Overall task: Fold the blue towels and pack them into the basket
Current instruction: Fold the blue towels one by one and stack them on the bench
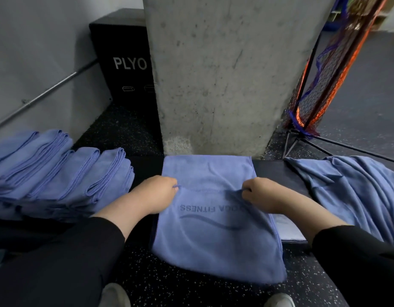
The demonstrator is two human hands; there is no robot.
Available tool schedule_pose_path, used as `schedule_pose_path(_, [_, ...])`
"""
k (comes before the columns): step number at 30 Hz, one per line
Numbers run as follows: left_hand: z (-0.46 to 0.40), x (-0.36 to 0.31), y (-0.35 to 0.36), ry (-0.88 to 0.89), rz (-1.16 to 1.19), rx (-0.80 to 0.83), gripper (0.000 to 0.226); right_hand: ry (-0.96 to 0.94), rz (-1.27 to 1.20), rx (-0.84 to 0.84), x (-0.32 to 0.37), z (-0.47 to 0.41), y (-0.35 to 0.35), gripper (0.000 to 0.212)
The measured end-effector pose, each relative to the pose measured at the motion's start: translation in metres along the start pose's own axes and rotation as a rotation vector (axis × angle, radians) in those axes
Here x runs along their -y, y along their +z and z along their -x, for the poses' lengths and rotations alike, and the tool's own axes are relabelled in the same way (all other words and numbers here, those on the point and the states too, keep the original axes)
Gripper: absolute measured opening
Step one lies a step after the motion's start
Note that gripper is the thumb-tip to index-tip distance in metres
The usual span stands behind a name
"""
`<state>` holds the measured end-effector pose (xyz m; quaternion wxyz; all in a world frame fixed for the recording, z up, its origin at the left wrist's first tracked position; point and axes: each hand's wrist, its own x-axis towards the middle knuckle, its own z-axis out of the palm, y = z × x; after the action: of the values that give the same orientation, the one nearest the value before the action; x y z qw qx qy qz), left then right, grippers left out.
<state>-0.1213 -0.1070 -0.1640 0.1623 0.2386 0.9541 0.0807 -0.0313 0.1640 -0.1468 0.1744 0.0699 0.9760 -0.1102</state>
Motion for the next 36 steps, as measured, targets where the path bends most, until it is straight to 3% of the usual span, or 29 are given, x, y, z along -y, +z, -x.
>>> schedule_pose_path(4, [0.025,0.003,0.001,0.016,-0.005,0.047,0.035,-0.038,-0.011,0.093,0.000,0.029,0.006,0.028])
schedule_pose_path(7, [0.033,0.008,-0.007,0.024,0.115,0.072,0.033,-0.054,-0.097,-0.026,-0.003,0.041,0.000,0.025])
schedule_pose_path(9, [0.035,0.006,-0.017,0.023,0.291,0.073,0.034,-0.004,-0.318,-0.118,-0.005,0.045,-0.011,0.025])
schedule_pose_path(11, [0.036,0.003,-0.030,0.003,0.586,0.021,0.032,0.043,-0.687,-0.152,-0.005,0.048,-0.023,0.031])
schedule_pose_path(14, [0.022,0.005,-0.046,-0.077,0.776,-0.204,0.033,0.110,-0.975,-0.230,-0.008,0.036,-0.036,0.039])
schedule_pose_path(18, [-0.012,0.011,-0.038,-0.116,0.469,-0.357,0.036,0.134,-0.564,-0.422,-0.009,-0.003,-0.036,0.029])
schedule_pose_path(22, [-0.039,0.017,-0.004,-0.098,0.264,-0.255,0.036,0.142,-0.246,-0.319,-0.023,-0.037,-0.007,0.017])
schedule_pose_path(33, [-0.080,0.022,-0.006,-0.166,0.064,-0.316,0.027,0.161,-0.118,-0.433,-0.045,-0.068,0.001,0.029])
schedule_pose_path(36, [-0.084,0.018,0.002,-0.176,0.022,-0.341,0.022,0.136,-0.111,-0.494,-0.049,-0.073,0.010,0.016])
